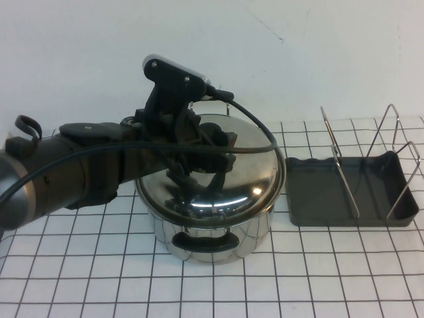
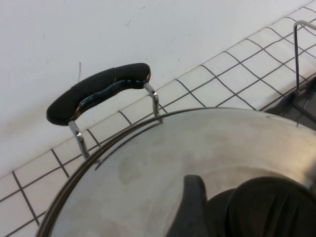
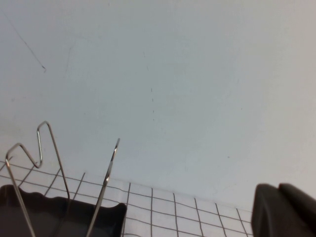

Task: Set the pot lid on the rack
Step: Open the pot

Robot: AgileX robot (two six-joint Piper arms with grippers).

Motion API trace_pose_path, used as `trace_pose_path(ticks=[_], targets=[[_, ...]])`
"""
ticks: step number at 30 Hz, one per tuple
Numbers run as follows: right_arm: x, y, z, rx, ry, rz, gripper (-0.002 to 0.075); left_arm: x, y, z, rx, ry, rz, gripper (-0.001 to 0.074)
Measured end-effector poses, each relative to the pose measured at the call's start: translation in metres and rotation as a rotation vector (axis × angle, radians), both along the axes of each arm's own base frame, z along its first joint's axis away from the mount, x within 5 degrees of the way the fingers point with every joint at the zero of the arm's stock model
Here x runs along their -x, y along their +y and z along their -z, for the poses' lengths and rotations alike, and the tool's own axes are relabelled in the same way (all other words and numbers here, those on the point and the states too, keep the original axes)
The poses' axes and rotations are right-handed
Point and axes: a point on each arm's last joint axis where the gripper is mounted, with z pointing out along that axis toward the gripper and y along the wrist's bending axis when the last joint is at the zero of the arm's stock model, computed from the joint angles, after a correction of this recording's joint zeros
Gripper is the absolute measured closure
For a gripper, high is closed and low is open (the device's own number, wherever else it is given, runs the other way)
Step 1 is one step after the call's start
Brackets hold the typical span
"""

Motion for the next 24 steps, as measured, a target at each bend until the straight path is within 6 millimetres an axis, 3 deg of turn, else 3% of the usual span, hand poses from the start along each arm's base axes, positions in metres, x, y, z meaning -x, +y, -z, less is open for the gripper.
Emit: trace_pose_path(ticks=[4, 9, 18, 24], targets=[[0.0000, 0.0000, 0.0000, 0.000, 0.000, 0.000, 0.0729, -0.0001, 0.0001, 0.0000, -0.001, 0.000, -0.002, 0.0315], [0.0000, 0.0000, 0.0000, 0.000, 0.000, 0.000, 0.0729, -0.0018, 0.0010, 0.0028, -0.012, 0.004, -0.017, 0.0357], [0.0000, 0.0000, 0.0000, 0.000, 0.000, 0.000, 0.0729, -0.0039, 0.0001, 0.0061, -0.015, 0.012, -0.020, 0.0360], [0.0000, 0.0000, 0.0000, 0.000, 0.000, 0.000, 0.0729, -0.0063, -0.0016, 0.0094, -0.005, 0.027, -0.024, 0.0281]])
